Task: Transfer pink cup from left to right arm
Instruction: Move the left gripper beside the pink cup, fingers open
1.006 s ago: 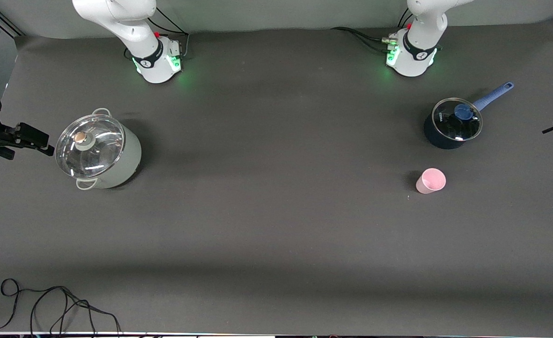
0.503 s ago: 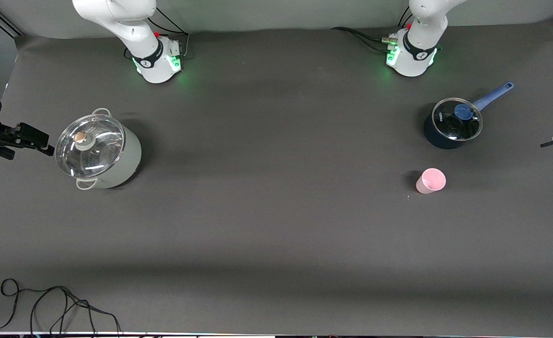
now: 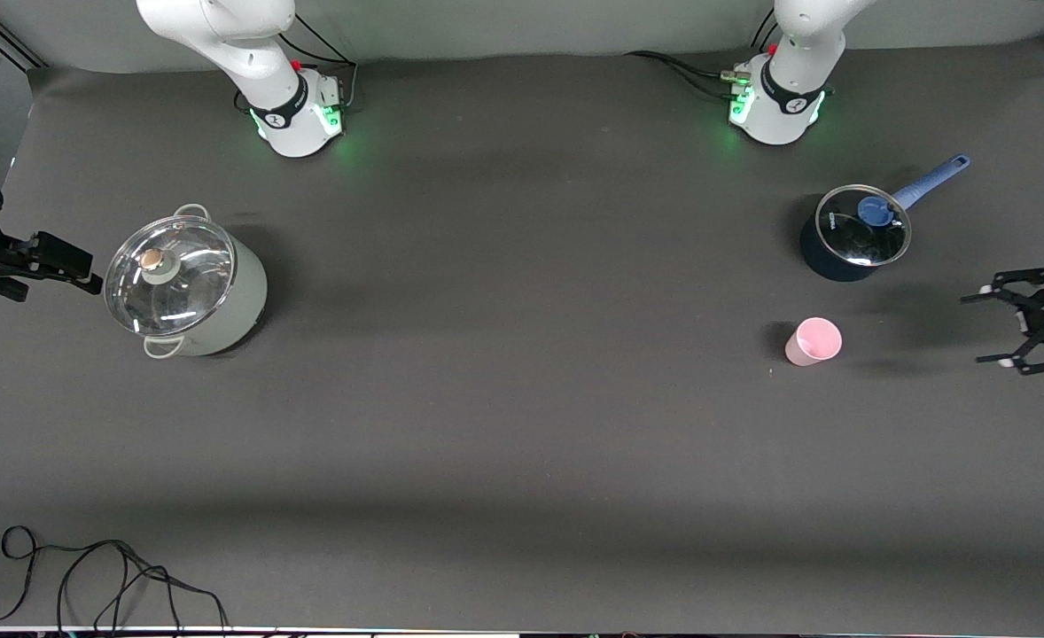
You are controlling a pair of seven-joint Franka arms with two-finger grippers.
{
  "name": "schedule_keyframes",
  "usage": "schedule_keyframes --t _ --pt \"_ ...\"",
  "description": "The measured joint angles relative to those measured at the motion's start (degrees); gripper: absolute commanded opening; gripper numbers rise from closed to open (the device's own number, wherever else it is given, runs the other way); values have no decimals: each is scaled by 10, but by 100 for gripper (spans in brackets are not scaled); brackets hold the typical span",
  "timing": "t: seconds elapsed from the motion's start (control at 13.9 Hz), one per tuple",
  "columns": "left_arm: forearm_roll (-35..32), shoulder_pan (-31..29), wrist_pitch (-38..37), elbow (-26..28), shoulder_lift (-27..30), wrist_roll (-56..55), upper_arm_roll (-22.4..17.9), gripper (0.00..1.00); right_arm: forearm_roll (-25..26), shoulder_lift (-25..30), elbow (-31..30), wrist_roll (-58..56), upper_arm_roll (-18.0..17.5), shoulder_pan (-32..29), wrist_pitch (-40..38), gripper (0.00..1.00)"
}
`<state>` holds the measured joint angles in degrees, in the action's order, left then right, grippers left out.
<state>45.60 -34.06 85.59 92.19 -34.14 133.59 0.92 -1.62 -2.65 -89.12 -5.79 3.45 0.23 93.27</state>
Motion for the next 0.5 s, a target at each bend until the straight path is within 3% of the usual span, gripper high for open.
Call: schedule_keyframes --t 0.5 --pt "29 -11 -30 -5 -107 163 1 99 0 0 0 0 0 0 0 100"
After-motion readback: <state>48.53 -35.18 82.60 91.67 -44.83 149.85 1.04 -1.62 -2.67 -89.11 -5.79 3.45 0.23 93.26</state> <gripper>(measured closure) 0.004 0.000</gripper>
